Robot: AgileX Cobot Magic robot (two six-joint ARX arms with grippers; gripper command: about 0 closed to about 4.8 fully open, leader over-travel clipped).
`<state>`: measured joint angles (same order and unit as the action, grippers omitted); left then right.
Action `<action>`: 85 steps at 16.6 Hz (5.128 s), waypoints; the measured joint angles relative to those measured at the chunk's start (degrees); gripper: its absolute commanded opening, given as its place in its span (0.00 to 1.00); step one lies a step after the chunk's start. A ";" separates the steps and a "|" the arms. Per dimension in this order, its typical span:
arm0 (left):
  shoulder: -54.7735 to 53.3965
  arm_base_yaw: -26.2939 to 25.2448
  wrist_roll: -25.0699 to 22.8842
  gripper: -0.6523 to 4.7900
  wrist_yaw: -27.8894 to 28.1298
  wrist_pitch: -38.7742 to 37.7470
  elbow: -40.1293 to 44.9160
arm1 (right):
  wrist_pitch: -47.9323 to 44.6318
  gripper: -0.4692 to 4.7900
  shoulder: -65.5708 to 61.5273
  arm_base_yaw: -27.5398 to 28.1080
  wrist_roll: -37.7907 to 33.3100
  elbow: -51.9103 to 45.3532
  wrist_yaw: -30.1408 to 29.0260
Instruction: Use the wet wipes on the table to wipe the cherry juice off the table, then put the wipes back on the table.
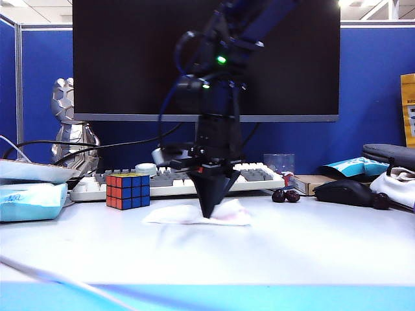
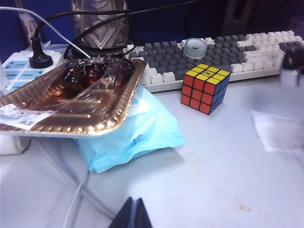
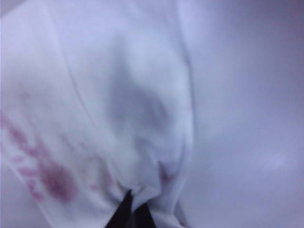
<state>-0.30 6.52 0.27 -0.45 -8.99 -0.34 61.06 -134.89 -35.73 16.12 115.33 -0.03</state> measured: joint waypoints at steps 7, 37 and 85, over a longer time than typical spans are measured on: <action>0.00 0.00 0.00 0.12 0.00 0.00 0.00 | 21.88 0.09 -0.17 5.16 -9.18 -1.27 -1.38; 0.02 0.00 0.00 0.12 0.00 0.00 0.00 | -7.69 0.09 -0.04 17.38 -15.47 -0.55 10.23; 0.02 0.00 0.00 0.12 -0.17 0.00 0.00 | 18.14 0.09 37.11 7.02 -14.99 42.88 3.02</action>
<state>-0.27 6.52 0.27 -0.62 -8.99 -0.34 79.20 -97.78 -28.71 1.13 158.21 2.98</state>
